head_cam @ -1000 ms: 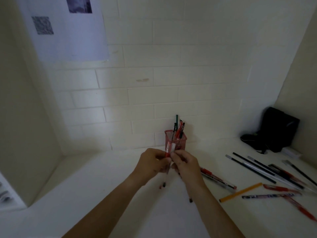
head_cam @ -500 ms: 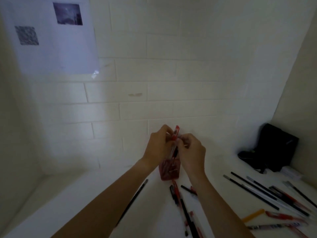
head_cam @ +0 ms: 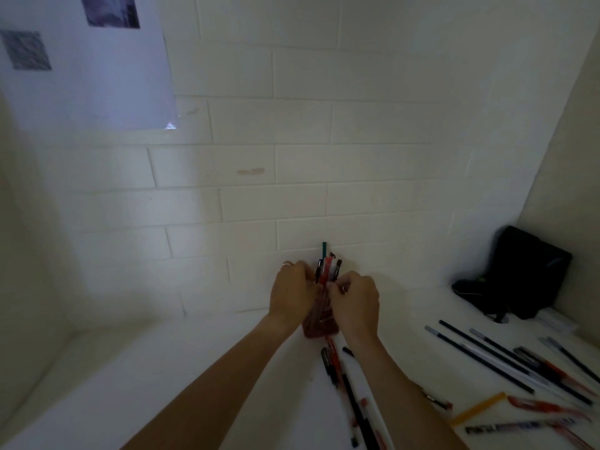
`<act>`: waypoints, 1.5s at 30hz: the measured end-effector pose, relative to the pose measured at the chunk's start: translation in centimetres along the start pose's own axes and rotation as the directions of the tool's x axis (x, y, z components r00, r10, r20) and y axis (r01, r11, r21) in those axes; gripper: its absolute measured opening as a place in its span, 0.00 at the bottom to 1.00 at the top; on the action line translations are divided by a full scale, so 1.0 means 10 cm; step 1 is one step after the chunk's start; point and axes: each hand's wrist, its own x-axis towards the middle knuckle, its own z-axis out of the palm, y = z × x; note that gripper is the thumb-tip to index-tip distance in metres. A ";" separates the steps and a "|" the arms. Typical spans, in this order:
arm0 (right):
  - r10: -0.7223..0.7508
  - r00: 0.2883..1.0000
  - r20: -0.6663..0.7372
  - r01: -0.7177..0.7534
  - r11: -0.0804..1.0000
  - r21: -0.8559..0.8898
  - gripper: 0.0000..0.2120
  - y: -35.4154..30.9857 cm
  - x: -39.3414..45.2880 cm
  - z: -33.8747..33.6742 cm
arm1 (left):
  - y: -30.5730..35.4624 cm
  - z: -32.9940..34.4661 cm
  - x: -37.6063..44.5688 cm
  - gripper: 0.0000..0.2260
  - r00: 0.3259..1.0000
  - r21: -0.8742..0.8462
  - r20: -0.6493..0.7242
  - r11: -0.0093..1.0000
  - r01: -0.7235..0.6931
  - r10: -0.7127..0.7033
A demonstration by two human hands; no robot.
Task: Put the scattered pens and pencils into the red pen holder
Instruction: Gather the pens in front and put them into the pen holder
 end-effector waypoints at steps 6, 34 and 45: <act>-0.128 0.987 0.094 0.122 0.991 0.062 0.07 0.09 -0.27 -0.12 | -0.09 -0.24 -0.40 0.12 0.999 0.292 -0.039 0.956 -0.001 0.013; -0.027 0.909 0.416 0.170 0.934 -0.313 0.05 0.22 -0.86 -0.45 | -0.13 0.01 -0.99 0.12 0.848 -0.034 0.360 0.903 0.429 -0.390; 0.111 0.878 0.466 0.148 0.862 -0.485 0.11 0.13 -1.03 -0.43 | 0.10 0.05 -0.96 0.14 0.791 -0.032 0.370 0.844 0.535 -0.487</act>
